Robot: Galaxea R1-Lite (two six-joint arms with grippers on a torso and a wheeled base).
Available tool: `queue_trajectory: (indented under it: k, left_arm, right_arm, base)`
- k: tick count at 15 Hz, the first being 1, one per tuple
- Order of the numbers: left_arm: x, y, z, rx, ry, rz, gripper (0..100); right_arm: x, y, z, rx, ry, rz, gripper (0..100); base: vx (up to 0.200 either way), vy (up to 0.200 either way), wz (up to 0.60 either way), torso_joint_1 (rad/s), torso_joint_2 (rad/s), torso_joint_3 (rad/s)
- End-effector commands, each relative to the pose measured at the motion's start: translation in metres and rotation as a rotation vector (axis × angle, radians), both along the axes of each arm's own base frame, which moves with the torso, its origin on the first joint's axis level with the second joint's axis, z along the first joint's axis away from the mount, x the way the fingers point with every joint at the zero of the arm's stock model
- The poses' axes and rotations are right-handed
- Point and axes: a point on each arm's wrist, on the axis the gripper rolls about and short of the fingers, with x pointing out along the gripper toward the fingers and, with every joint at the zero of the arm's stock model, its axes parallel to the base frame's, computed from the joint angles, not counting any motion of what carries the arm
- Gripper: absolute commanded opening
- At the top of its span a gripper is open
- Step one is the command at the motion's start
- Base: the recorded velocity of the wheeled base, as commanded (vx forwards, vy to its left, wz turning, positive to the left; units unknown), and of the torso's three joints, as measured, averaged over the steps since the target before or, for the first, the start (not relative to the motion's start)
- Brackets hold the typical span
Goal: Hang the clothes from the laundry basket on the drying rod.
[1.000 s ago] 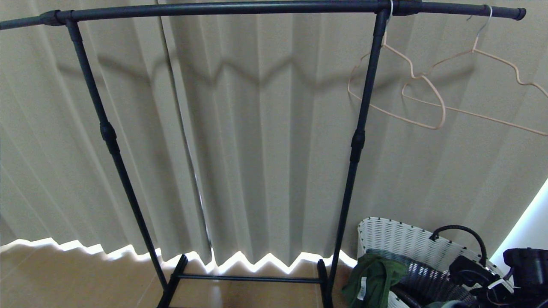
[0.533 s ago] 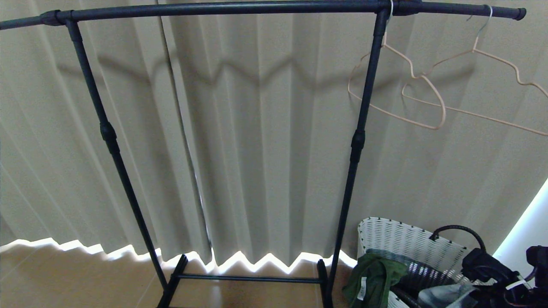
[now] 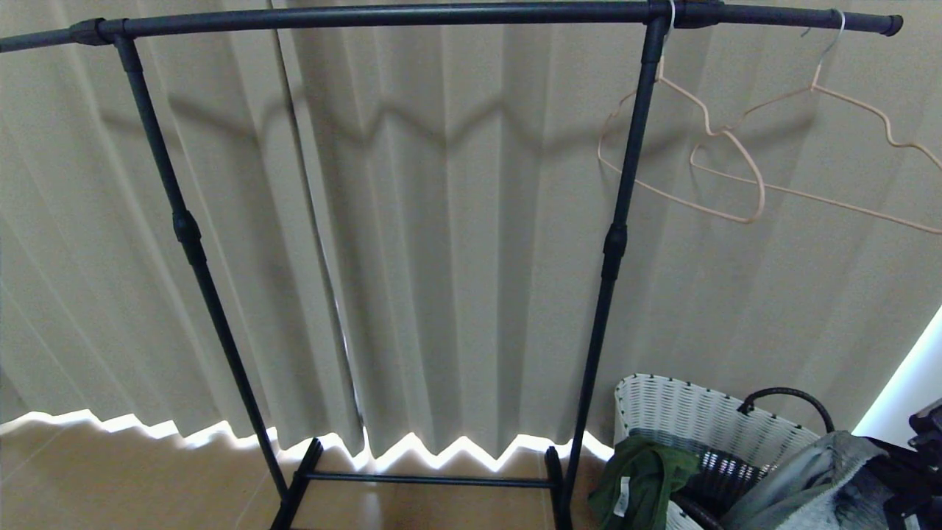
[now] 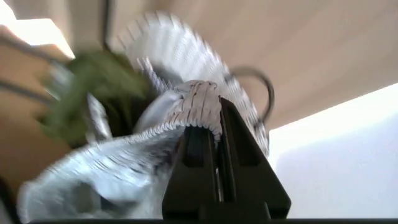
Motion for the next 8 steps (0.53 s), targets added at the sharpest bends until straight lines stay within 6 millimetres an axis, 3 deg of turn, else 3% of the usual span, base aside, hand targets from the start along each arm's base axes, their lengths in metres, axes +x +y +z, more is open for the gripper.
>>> queue_trajectory:
  k: [1, 2, 8]
  left_arm:
    - [0.0, 0.0, 0.0, 0.0, 0.0, 0.0, 100]
    - [0.0, 0.0, 0.0, 0.001, 0.0, 0.0, 100]
    - [0.0, 0.0, 0.0, 0.001, 0.0, 0.0, 100]
  right_arm:
    - [-0.0199, 0.0068, 0.0199, 0.009, -0.155, 0.042, 0]
    - [-0.0216, 0.0068, 0.0203, 0.008, -0.162, 0.04, 0]
    - [-0.0252, 0.0071, 0.0213, 0.003, -0.181, 0.038, 0]
  base:
    - [0.0, 0.0, 0.0, 0.0, 0.0, 0.0]
    - [0.0, 0.0, 0.0, 0.0, 0.0, 0.0]
    - [-0.2, 0.0, 0.0, -0.002, 0.0, 0.002]
